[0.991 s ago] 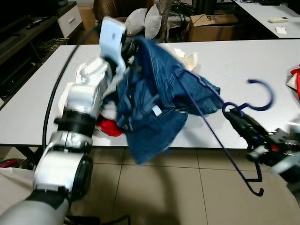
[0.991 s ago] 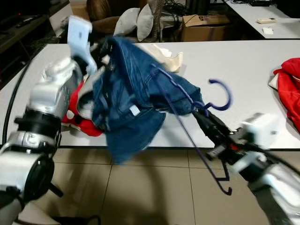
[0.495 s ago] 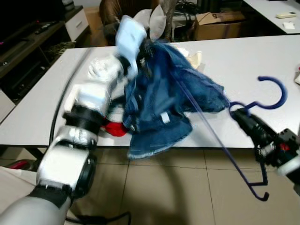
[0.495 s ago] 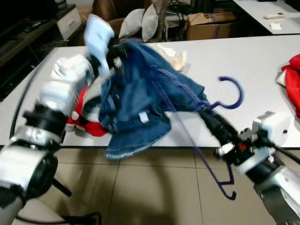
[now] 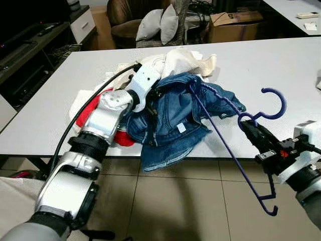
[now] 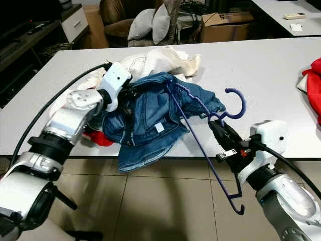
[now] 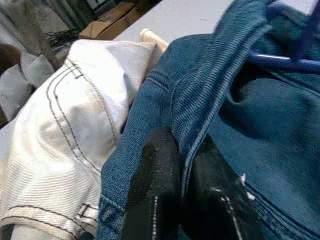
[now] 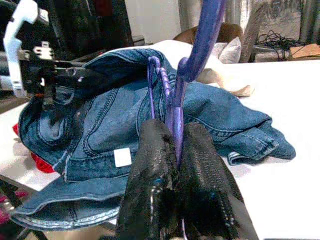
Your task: Hang hanger
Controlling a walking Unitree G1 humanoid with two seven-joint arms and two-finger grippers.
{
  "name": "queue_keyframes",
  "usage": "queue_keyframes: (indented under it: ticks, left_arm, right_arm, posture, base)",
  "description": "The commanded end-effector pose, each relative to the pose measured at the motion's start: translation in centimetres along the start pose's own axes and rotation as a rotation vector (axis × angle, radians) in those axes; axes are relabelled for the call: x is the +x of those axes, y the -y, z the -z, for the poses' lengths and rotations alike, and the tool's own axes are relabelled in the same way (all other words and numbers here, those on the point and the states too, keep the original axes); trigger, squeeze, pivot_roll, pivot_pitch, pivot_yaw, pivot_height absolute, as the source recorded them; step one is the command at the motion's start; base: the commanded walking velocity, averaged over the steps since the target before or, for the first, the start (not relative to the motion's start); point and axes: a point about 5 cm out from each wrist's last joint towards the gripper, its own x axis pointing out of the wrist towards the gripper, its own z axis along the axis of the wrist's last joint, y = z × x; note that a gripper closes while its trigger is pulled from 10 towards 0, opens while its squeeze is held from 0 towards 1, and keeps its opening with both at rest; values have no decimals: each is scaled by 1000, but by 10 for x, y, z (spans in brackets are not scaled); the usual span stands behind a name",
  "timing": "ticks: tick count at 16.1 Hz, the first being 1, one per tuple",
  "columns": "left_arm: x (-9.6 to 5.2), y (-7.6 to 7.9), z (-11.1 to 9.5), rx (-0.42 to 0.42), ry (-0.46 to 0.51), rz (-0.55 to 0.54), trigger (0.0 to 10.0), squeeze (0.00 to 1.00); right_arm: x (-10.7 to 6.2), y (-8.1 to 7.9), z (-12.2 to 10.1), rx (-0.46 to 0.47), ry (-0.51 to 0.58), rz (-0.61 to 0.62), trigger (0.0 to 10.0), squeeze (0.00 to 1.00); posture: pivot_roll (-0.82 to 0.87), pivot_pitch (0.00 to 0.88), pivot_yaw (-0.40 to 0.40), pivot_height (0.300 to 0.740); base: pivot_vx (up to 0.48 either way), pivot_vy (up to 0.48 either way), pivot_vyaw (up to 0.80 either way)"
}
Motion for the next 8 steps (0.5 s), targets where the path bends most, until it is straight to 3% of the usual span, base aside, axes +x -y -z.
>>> queue_keyframes:
  ticks: [1,4,7,8]
  left_arm:
    - [-5,-3,4,9,-24,0,10000,1000]
    - [-10,0,8,48,-66,3,10000,1000]
    - [-8,9,13,-31,-73,33,10000,1000]
    - [-7,11,18,22,-111,-11,10000,1000]
  right_arm:
    - [2,-1,1,-4,-6,1,10000,0]
    - [4,-2,0,-7,-3,0,10000,0]
    - [5,-3,-1,-11,1,-7,10000,0]
    - [5,-3,-1,-15,4,-7,10000,0]
  posture:
    - [-158,0,145,740]
    - [-157,0,145,740]
    - [-160,0,148,740]
    - [-165,0,153,740]
  base:
    - [0,0,0]
    - [0,0,0]
    - [0,0,0]
    - [0,0,0]
